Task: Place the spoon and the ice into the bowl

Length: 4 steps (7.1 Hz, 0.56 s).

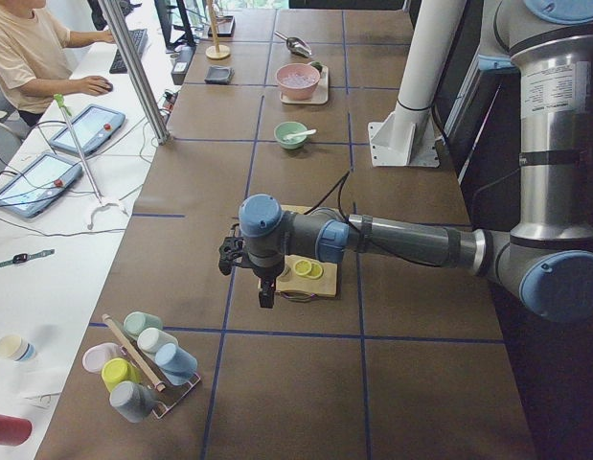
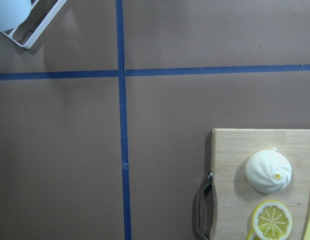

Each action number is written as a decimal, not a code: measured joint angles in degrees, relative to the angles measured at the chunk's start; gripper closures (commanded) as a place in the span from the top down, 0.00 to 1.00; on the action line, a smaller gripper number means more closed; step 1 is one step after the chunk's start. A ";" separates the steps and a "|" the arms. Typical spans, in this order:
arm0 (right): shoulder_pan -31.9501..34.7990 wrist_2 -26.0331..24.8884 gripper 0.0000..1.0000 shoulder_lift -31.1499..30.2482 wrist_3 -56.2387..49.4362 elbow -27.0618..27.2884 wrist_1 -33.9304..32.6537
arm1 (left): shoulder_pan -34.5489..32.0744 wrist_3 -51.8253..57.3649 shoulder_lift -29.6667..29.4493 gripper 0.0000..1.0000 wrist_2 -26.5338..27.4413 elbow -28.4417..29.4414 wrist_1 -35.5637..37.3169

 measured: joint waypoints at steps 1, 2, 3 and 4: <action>0.00 0.08 0.99 -0.20 0.02 0.12 0.00 | 0.01 0.07 -0.01 0.99 0.01 0.07 -0.05; 0.00 0.12 0.99 -0.30 0.02 0.27 0.00 | 0.01 0.34 0.03 0.99 0.05 0.39 -0.28; 0.02 0.13 0.99 -0.25 0.02 0.33 0.00 | 0.01 0.89 0.00 0.99 0.07 0.83 -0.47; 0.05 0.13 0.99 -0.02 0.01 0.25 0.00 | 0.03 2.24 -0.15 0.99 0.10 1.43 -0.39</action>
